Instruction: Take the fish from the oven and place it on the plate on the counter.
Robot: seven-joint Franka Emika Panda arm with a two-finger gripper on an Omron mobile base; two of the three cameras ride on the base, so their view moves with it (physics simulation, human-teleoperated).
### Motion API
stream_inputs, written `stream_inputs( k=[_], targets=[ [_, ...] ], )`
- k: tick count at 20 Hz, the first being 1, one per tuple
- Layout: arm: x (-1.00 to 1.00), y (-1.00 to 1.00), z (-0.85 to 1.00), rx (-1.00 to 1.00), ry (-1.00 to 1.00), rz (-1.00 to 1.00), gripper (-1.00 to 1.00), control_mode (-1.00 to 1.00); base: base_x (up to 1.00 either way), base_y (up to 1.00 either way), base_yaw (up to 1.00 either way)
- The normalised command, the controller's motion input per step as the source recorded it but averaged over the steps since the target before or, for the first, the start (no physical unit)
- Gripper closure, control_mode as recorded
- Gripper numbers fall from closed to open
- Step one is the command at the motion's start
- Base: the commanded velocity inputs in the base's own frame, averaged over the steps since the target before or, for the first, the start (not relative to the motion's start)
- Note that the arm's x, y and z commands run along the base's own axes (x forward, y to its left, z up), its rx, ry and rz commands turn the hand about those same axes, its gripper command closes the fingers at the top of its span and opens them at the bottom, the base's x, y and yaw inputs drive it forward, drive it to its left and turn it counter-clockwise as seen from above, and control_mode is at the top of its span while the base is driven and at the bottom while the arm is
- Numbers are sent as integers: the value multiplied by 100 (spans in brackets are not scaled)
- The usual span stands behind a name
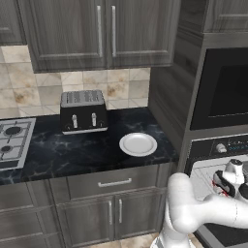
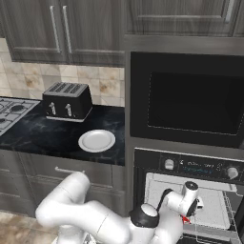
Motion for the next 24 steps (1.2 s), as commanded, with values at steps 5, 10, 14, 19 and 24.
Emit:
stream_inputs(
  k=[5, 10, 14, 19, 24],
  targets=[
    [-10, 6, -100, 19, 15, 12, 100, -100, 0, 0, 0],
    [-49, 0, -100, 30, 22, 17, 100, -100, 0, 0, 0],
    [-65, 28, -100, 16, 11, 15, 100, -100, 0, 0, 0],
    [-100, 84, -100, -13, -22, 6, 100, -100, 0, 0, 0],
    [-100, 100, -89, -29, -48, 0, 100, -100, 0, 0, 0]
  ],
)
